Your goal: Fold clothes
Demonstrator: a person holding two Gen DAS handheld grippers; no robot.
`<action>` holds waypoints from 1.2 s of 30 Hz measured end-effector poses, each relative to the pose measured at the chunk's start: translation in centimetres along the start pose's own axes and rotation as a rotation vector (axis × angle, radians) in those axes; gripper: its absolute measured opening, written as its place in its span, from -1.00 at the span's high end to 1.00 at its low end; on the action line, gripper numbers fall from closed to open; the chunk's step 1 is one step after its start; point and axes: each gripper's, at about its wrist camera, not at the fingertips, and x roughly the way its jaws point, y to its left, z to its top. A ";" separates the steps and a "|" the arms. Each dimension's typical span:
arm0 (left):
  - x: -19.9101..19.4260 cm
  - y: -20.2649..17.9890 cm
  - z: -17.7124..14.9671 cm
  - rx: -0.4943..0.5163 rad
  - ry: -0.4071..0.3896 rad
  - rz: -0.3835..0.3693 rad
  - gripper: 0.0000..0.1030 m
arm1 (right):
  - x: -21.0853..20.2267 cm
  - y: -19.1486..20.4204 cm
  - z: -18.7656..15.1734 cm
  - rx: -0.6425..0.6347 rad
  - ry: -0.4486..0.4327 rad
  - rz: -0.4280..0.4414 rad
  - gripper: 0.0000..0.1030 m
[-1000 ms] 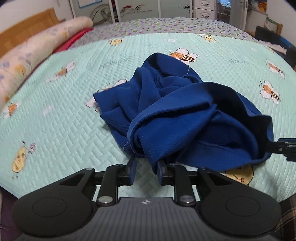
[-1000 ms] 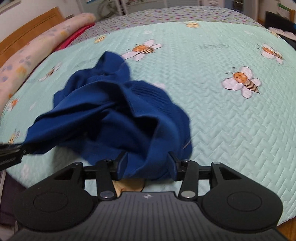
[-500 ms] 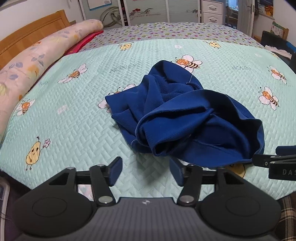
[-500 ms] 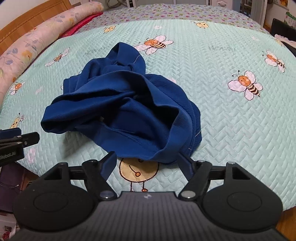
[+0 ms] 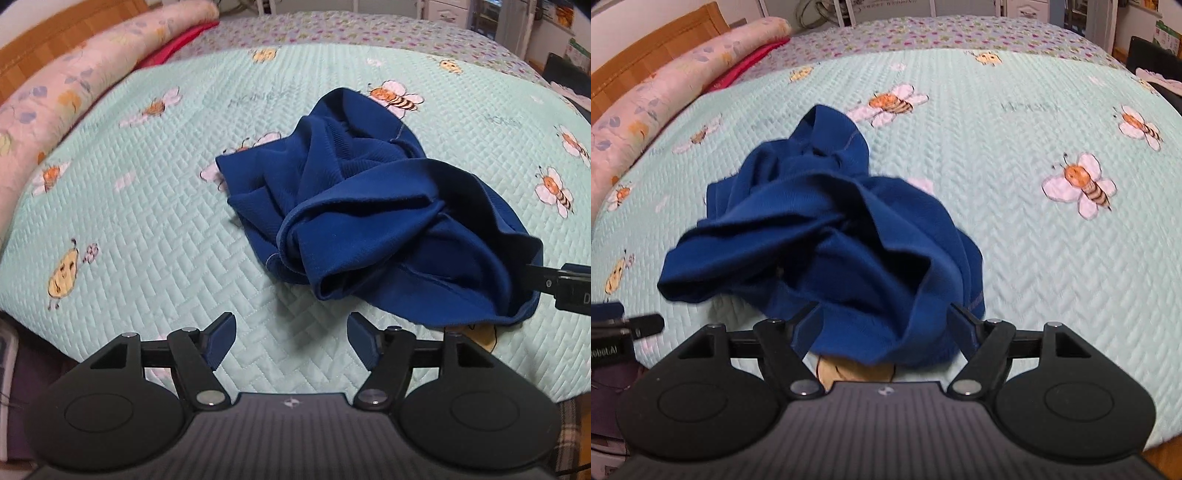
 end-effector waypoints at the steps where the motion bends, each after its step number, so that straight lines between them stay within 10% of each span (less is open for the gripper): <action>1: 0.3 0.1 0.3 -0.006 0.015 0.004 -0.35 | 0.2 0.1 0.3 0.001 0.006 0.001 -0.43; 36: 4.8 -1.8 -0.2 0.050 0.197 0.045 -0.35 | 3.2 4.3 0.3 -0.126 0.136 -0.045 -0.43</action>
